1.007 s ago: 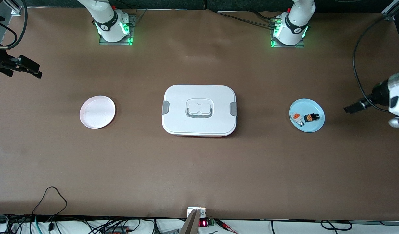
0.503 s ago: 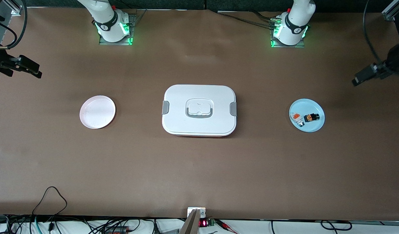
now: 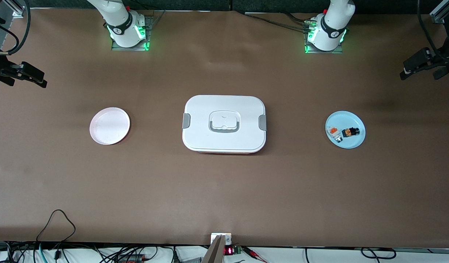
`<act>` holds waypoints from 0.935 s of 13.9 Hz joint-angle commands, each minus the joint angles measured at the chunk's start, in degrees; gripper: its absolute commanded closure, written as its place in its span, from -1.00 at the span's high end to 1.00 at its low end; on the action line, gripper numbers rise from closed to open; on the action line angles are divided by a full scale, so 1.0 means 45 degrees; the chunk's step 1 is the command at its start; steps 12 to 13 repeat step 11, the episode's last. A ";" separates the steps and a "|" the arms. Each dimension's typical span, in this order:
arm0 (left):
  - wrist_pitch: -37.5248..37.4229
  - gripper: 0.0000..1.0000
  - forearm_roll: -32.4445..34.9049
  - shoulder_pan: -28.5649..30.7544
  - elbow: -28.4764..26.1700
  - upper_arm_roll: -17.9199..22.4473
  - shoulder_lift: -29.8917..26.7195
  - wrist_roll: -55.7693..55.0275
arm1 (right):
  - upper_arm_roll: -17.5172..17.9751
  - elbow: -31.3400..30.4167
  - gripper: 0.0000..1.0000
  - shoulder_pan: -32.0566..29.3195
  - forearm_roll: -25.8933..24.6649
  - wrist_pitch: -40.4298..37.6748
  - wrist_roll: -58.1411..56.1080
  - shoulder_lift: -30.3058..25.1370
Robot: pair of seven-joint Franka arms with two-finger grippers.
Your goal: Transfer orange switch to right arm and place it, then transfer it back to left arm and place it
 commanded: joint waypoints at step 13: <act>-0.0158 1.00 -0.0062 -0.0119 0.0016 0.0076 0.0143 0.0831 | 0.0135 0.0130 1.00 -0.0037 0.0168 -0.0232 -0.0080 -0.0134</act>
